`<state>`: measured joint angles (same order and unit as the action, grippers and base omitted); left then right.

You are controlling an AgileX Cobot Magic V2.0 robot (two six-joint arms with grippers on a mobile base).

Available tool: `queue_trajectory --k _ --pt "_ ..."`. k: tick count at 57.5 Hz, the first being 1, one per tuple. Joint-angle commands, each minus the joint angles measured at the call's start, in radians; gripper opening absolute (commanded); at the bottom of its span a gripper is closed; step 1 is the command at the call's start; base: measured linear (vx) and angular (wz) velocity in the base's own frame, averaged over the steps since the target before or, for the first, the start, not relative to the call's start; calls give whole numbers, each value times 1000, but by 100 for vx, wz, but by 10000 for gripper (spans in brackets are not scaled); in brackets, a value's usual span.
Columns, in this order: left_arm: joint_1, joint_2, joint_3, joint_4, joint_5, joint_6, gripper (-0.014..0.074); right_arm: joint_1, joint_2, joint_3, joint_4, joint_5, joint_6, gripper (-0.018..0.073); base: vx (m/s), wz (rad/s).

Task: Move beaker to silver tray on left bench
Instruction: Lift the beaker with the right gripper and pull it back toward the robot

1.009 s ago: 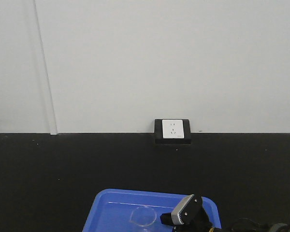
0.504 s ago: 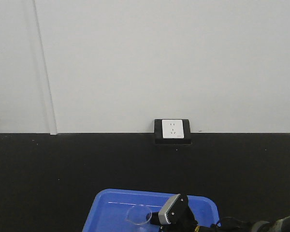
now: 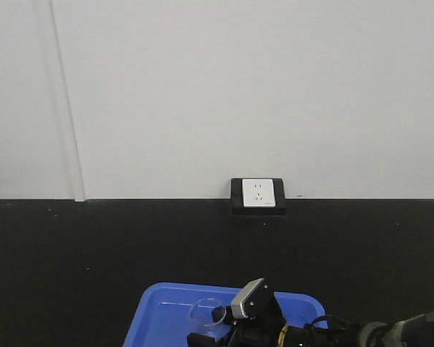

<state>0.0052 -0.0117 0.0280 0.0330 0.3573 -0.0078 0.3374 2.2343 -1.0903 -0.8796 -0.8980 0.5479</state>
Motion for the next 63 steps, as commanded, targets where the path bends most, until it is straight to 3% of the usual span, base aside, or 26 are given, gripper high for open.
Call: queue_trajectory --k 1,7,17,28,34,40,51,56,63 --pt "-6 -16 28 -1 -77 -1 1 -2 -55 -24 24 -80 5 190 0 0" --pt "-6 -16 28 -1 -77 -1 1 -2 -61 -22 19 -84 9 -17 0 0" --pt "-6 -16 28 -1 -77 -1 1 -4 -124 -23 16 -18 93 -8 0 0" --pt "-6 -16 28 -1 -77 -1 1 -4 -300 -23 -76 213 258 -8 0 0" --pt "-6 -16 28 -1 -77 -1 1 -4 -430 -21 -219 386 418 -8 0 0" --pt "-6 -16 28 -1 -77 -1 1 -4 -568 -2 -417 529 653 -8 0 0" --pt "-6 -16 28 -1 -77 -1 1 -22 -848 143 -800 568 1006 -8 0 0" --pt "-6 -16 28 -1 -77 -1 1 -42 -977 216 -904 577 1132 -8 0 0" --pt "-6 -16 28 -1 -77 -1 1 -92 -1143 341 -901 589 1169 -8 0 0"
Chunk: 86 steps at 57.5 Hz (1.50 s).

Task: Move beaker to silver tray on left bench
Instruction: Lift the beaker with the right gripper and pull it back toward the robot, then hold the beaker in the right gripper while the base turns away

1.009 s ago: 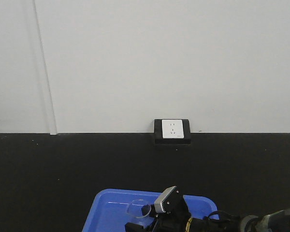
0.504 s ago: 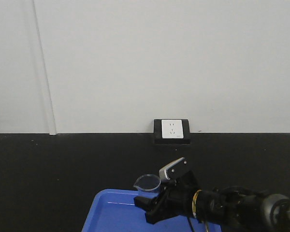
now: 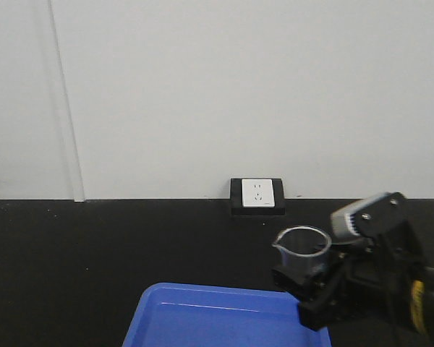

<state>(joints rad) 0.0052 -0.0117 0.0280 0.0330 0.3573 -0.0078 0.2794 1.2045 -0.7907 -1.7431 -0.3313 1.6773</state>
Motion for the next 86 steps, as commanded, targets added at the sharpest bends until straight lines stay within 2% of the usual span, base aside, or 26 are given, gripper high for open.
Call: queue_trajectory --k 1,11,27,86 --pt "-6 -16 28 -1 -77 -1 1 -41 -143 56 -38 30 40 -8 0 0" --pt "-6 -16 28 -1 -77 -1 1 -73 -366 216 -38 146 38 -8 0 0" --pt "-6 -16 28 -1 -77 -1 1 -75 -538 301 -38 168 19 -8 0 0" --pt "-6 -16 28 -1 -77 -1 1 -75 -564 309 -38 168 19 -8 0 0"
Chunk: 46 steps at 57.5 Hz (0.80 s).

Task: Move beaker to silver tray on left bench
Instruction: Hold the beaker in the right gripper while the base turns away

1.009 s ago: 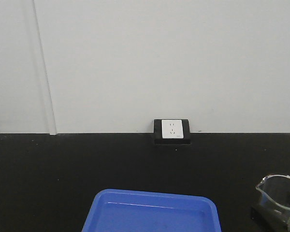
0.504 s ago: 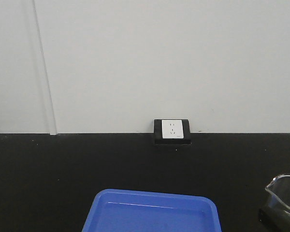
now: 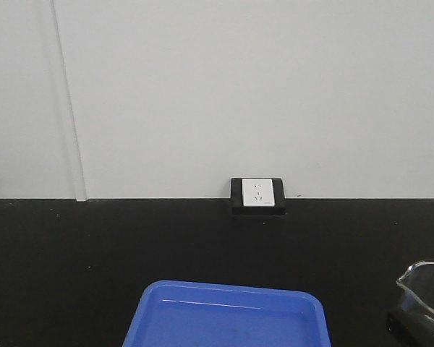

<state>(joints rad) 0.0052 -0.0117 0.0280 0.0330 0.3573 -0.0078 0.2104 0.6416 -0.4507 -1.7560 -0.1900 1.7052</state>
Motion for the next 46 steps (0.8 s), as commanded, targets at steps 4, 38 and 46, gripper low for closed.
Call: queue_trajectory --k 4,38,46 --pt "-6 -16 28 -1 -77 -1 1 -6 -1 -31 -25 26 -9 -8 -6 -3" --pt "-6 -16 28 -1 -77 -1 1 -6 0 -31 -25 26 -9 -8 -18 -7" --pt "-6 -16 28 -1 -77 -1 1 -6 0 -31 -25 26 -9 -8 -27 3"
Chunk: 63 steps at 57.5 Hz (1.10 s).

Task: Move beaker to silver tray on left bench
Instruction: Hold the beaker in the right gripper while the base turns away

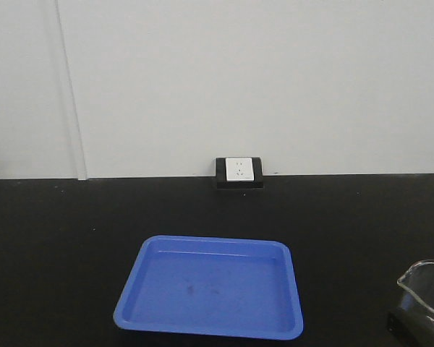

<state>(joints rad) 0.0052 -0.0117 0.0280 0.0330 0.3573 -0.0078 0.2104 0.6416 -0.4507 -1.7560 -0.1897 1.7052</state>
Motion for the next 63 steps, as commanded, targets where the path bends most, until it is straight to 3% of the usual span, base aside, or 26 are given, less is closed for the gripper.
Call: queue_trajectory --k 1,63 --pt "-6 -16 28 -1 -77 -1 1 -6 0 -31 -25 26 -9 -8 -29 10" --pt "-6 -16 28 -1 -77 -1 1 -6 0 -31 -25 23 -9 -8 -32 32"
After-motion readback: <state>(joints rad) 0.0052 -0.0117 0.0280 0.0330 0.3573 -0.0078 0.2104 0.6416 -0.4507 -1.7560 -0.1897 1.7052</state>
